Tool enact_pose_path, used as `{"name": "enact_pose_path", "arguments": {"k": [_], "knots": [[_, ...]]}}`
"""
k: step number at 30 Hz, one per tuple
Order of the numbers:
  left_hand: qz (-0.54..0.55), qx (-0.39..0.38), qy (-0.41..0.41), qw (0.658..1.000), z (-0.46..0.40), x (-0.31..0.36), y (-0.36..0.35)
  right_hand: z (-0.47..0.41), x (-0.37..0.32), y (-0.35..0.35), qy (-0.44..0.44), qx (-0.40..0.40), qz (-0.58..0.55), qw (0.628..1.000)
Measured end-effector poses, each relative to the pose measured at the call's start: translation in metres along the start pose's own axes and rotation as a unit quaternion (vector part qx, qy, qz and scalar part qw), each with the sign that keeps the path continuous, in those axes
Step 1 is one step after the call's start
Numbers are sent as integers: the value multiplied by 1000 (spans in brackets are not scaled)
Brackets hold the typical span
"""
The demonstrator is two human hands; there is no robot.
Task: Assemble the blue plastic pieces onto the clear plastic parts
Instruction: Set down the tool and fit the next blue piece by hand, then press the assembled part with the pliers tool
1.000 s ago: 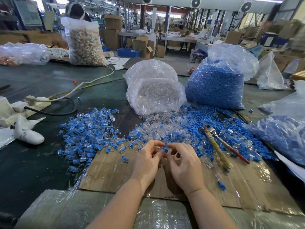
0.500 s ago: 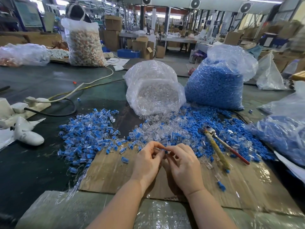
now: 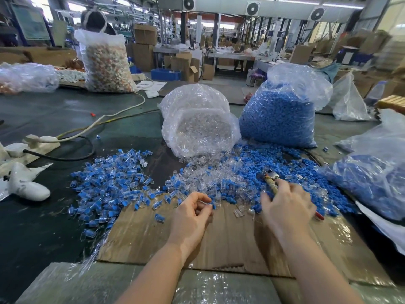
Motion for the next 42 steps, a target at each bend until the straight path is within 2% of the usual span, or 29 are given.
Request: {"name": "enact_pose_path", "arguments": {"k": [2,4,7,12,18,21,25,27,30,35,38,42], "knots": [[-9,1,-2,1000,0,1,0,-11,30,-11,-76,-103,68,989],[-20,2,-1,1000,-1,0,0,-16,50,-22,-117,-181,73,974],[-35,2,1,999,-1,0,0,-20,59,-28,-125,-227,79,963],[-35,3,11,999,-1,-1,1,-25,53,-29,-118,-233,105,959],[-20,5,27,999,-2,1,2,-33,55,-21,-146,-200,45,968],[29,13,50,998,-5,2,5,-39,44,-9,-93,-175,-1,980],[156,57,113,980,-14,-2,13,-28,5,14,18,-151,-49,987],[189,70,120,972,-21,-1,15,-12,-21,16,54,-197,-127,971],[207,81,122,967,-30,3,16,21,-52,4,45,-332,-275,901],[193,96,131,968,-34,5,23,53,-69,-12,3,-429,-375,822],[168,110,136,970,-31,6,28,59,-76,-13,5,-446,-390,805],[135,121,135,974,-28,8,34,62,-81,-13,9,-452,-383,806]]}}
Point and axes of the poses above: each hand's wrist, its own z-axis away from the middle knuckle, its own y-axis out of the back of the hand, x = y × z, the point moved 9 cm from there along -z, towards the middle knuckle, and after that the axes turned 2 degrees about -x, right-handed, at the moved point
